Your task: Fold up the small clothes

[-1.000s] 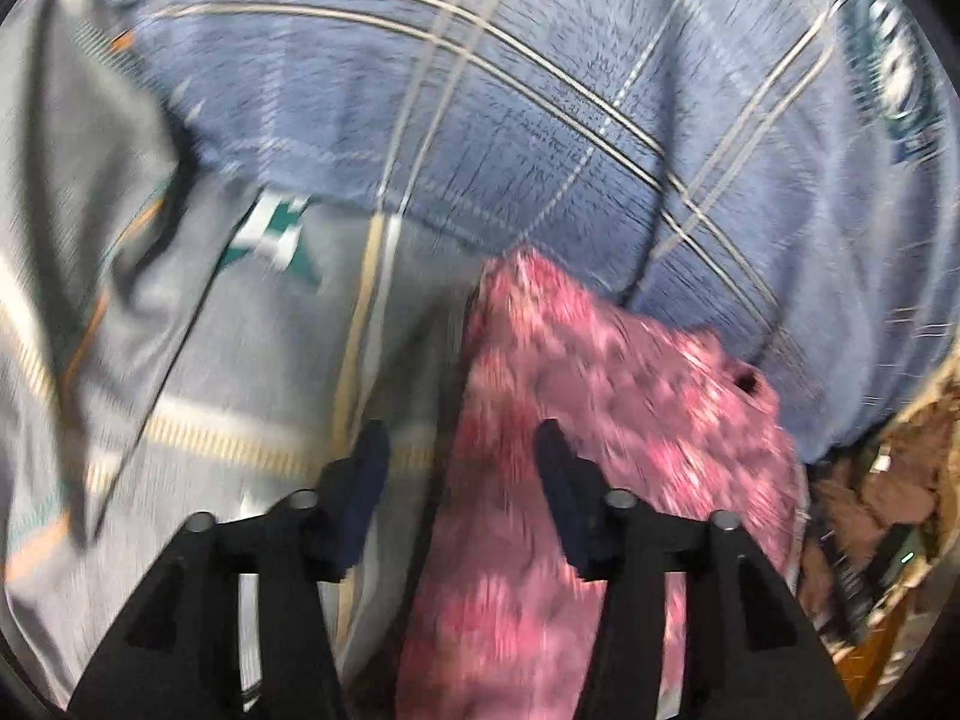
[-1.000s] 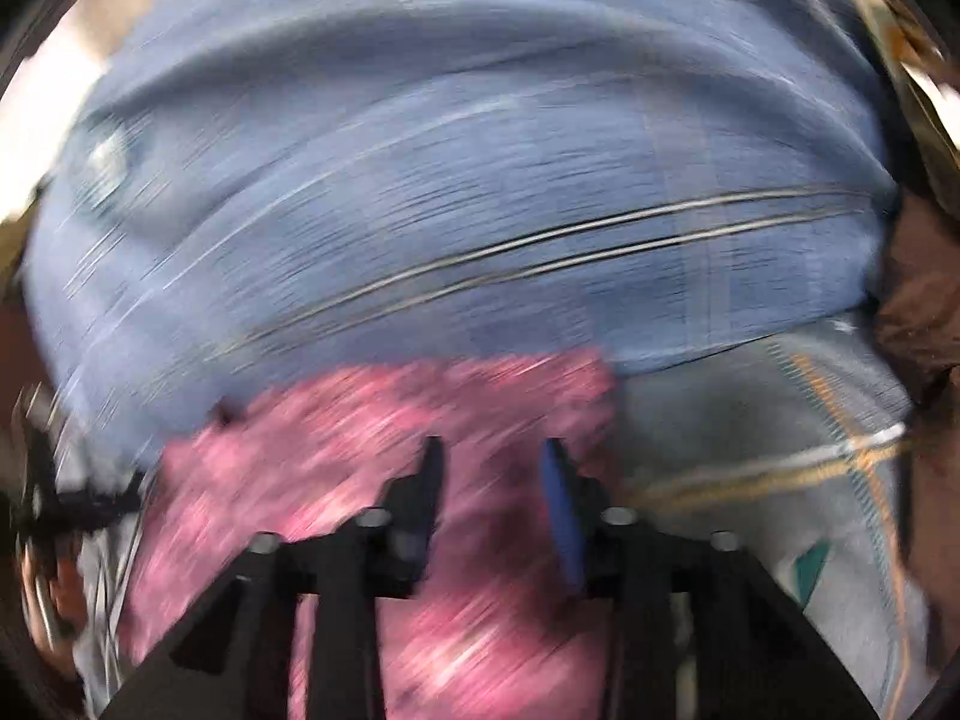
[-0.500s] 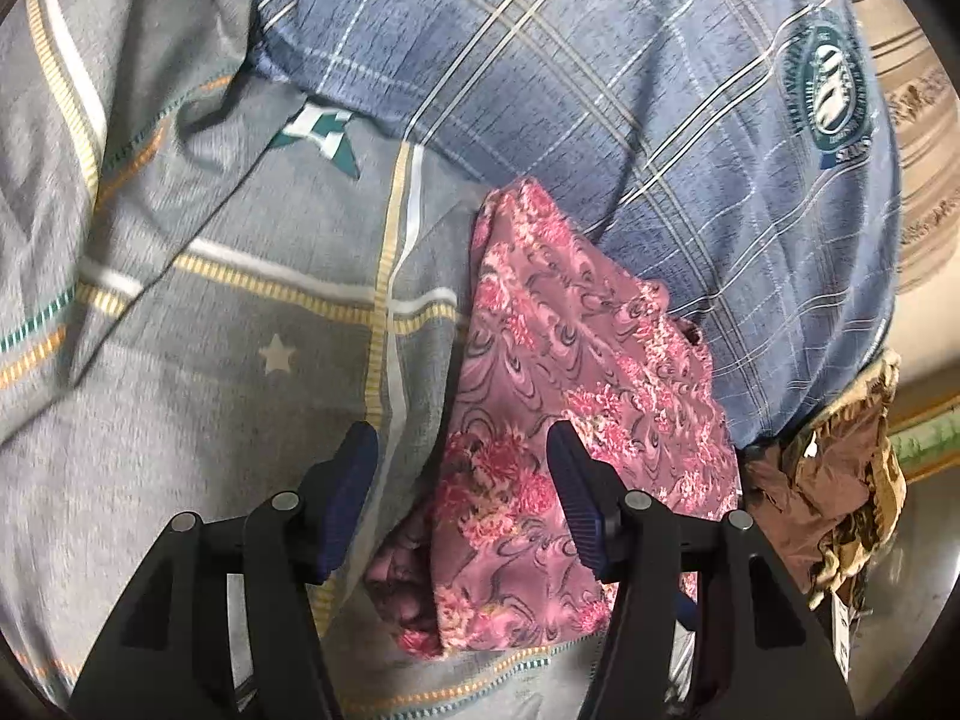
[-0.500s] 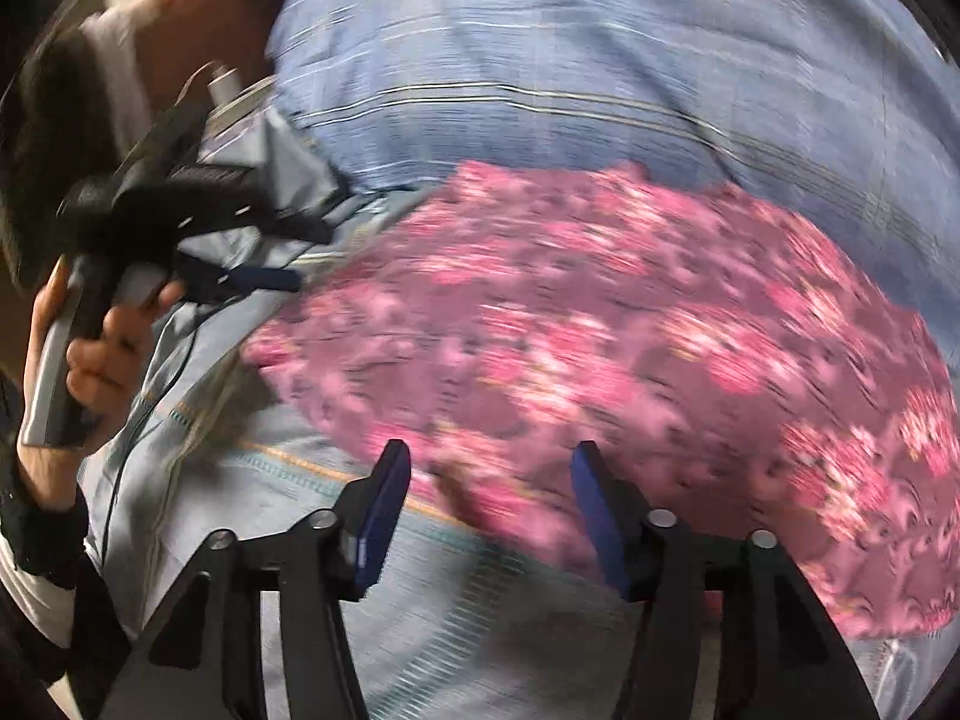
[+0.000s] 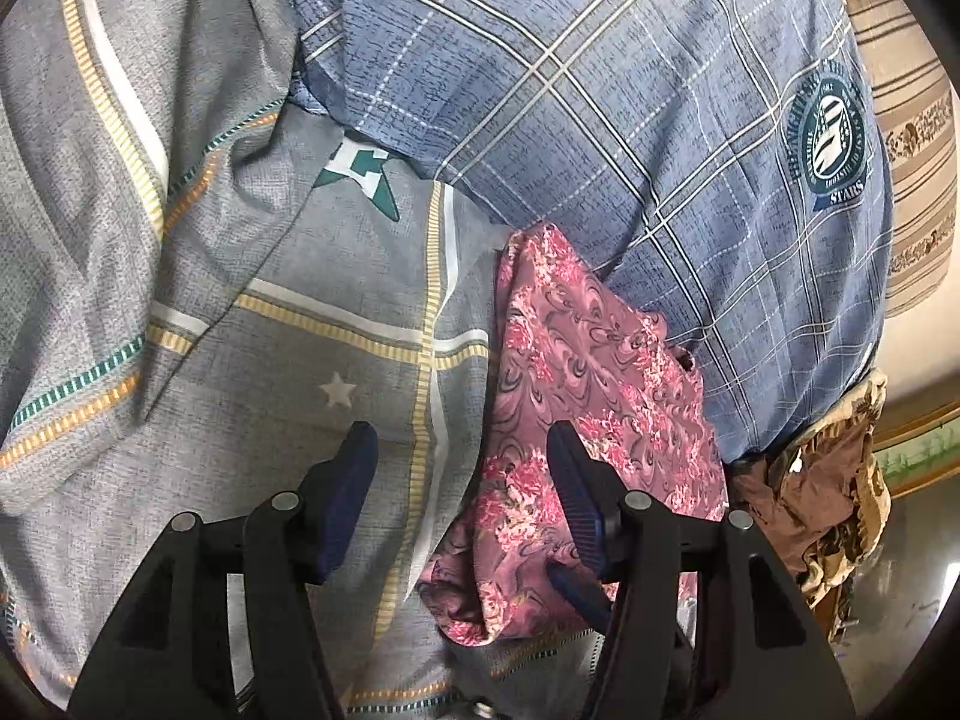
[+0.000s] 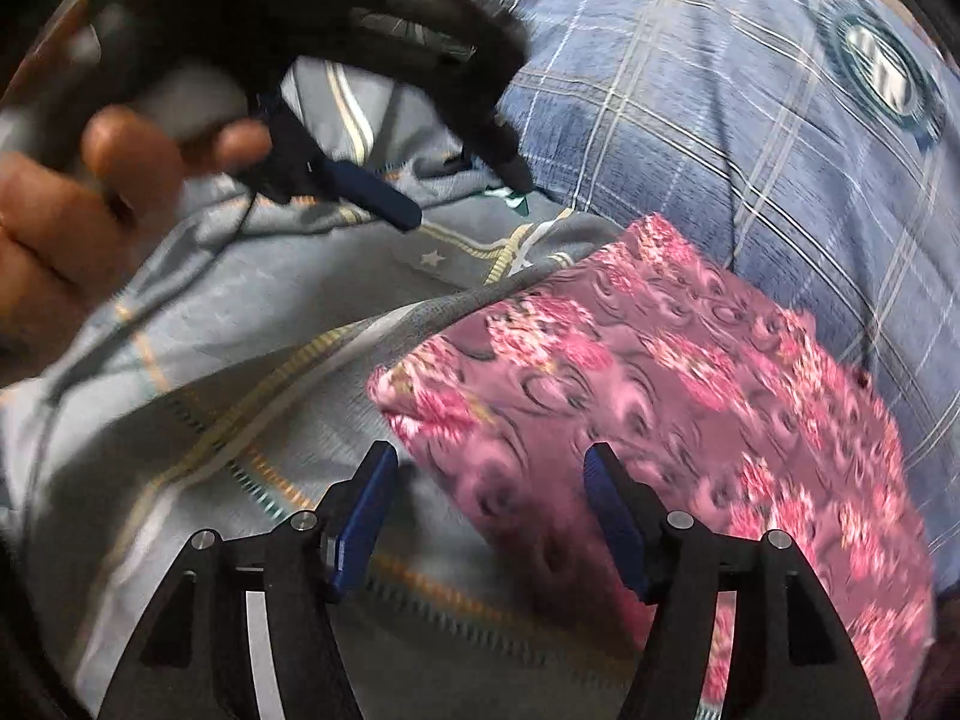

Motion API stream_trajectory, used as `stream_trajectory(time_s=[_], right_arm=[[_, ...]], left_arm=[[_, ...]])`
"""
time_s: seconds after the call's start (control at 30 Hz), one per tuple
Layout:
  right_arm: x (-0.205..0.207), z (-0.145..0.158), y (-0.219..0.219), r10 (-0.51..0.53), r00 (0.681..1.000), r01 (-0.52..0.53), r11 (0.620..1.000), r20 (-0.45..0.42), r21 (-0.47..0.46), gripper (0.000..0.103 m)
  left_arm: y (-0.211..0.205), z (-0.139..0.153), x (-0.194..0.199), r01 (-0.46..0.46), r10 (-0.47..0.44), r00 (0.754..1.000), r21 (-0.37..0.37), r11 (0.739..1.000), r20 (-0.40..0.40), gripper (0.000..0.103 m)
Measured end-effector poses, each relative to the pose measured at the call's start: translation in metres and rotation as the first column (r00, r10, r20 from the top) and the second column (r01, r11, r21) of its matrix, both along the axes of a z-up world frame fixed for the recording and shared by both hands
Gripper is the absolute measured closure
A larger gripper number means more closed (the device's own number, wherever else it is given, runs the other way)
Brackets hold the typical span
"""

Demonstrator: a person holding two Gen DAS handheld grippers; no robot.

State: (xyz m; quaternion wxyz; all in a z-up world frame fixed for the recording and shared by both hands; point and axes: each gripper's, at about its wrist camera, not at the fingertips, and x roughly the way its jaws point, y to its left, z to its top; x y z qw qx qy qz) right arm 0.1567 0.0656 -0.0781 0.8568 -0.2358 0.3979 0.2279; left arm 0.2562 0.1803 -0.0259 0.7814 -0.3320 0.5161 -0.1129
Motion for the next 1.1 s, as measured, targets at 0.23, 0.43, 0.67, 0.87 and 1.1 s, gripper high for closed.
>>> stream_trajectory(time_s=[0.23,0.43,0.67,0.87,1.1], right_arm=[[0.013,0.000,0.005,0.004,0.998,-0.005,1.000,0.062,0.002,0.087],[0.011,0.039,-0.040,-0.088,0.988,0.063,0.980,0.125,0.191,0.095],[0.012,0.044,-0.070,-0.135,0.988,0.111,0.953,0.069,0.281,0.095],[0.006,0.037,-0.073,-0.125,0.991,0.105,0.945,0.047,0.310,0.095],[0.015,0.031,-0.086,-0.139,0.990,0.124,0.919,0.012,0.374,0.095]], left_arm=[[-0.004,0.006,-0.001,0.025,-0.025,1.000,-0.022,0.999,0.013,0.045],[-0.016,-0.002,0.007,0.054,-0.055,0.999,-0.146,0.988,0.003,0.039],[-0.062,-0.012,0.033,0.156,-0.163,0.987,-0.206,0.966,-0.015,0.032],[-0.087,-0.031,0.077,0.213,-0.226,0.968,-0.114,0.970,-0.109,0.032],[-0.113,-0.032,0.093,0.305,-0.304,0.946,-0.016,0.952,-0.112,0.088]])
